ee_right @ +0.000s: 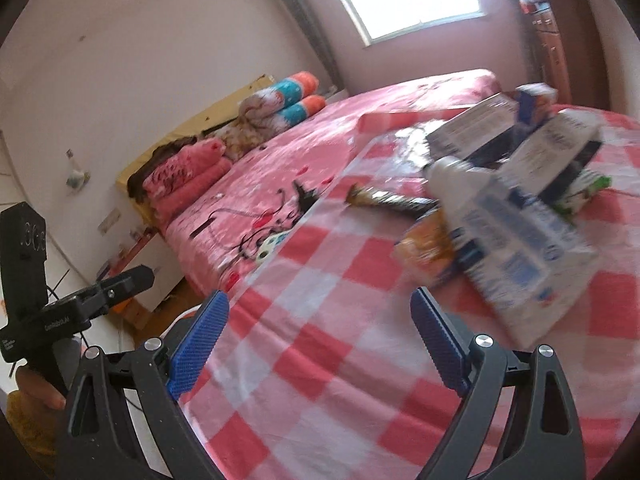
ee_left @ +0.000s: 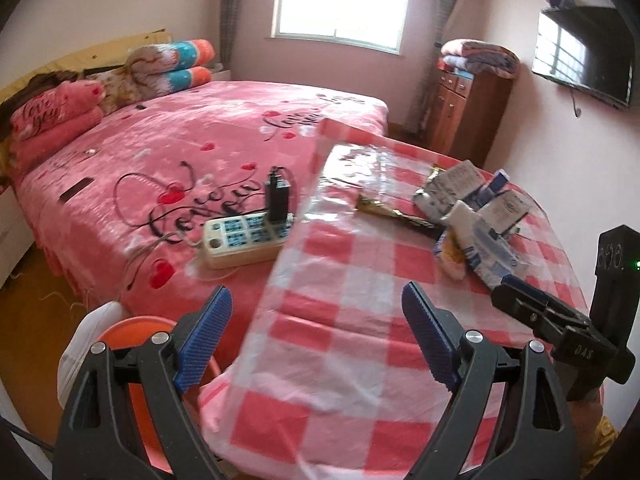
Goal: Collect trash
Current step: 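Bring both open tools back to the trash on the table, then grasp the white milk carton with the left tool while the right tool grasps the white milk pouch, then carry the carton and the milk pouch over to the orange bucket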
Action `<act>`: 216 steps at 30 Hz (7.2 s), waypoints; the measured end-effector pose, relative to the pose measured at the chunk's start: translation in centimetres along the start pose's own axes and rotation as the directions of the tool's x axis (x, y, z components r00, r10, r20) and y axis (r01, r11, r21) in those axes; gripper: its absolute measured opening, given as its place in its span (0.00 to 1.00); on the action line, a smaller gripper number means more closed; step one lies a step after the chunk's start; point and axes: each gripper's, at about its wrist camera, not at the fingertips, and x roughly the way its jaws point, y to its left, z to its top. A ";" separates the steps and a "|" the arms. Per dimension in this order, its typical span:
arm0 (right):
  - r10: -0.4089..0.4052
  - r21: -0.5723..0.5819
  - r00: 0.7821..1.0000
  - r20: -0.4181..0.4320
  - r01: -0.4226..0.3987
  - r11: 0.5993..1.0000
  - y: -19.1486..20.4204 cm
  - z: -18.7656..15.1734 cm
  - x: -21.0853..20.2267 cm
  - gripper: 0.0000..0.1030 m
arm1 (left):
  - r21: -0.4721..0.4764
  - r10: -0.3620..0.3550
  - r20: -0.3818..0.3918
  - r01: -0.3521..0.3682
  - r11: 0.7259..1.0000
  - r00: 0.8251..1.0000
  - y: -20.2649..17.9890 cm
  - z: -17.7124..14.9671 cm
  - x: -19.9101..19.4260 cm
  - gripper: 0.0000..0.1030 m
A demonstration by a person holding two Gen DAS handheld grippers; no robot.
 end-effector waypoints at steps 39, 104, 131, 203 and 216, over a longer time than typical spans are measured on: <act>0.014 0.295 0.999 -0.046 0.001 0.955 -16.5 3.2 -0.9 0.85 | 0.565 -0.130 -0.220 0.235 0.791 0.967 -23.0 11.3 21.1 0.85; -0.400 -0.360 0.894 -0.204 0.311 0.880 -4.2 0.0 5.3 0.82 | 0.047 -0.154 -0.227 0.169 0.984 0.961 -3.7 -0.9 6.5 0.65; -0.340 -0.182 0.915 -0.216 0.304 0.935 -1.8 0.4 4.2 0.89 | -0.046 -0.202 -0.173 0.197 0.979 0.964 2.3 -4.9 4.9 0.65; -0.338 -0.380 0.897 -0.286 0.218 0.899 8.4 -1.2 13.3 0.73 | -0.311 0.022 -0.129 -0.062 0.948 0.991 17.2 -11.0 2.9 0.65; 0.018 -0.308 0.954 -0.298 -0.114 0.944 18.5 2.4 14.1 0.73 | -0.388 0.050 -0.140 -0.101 0.916 0.989 19.1 -11.8 3.1 0.65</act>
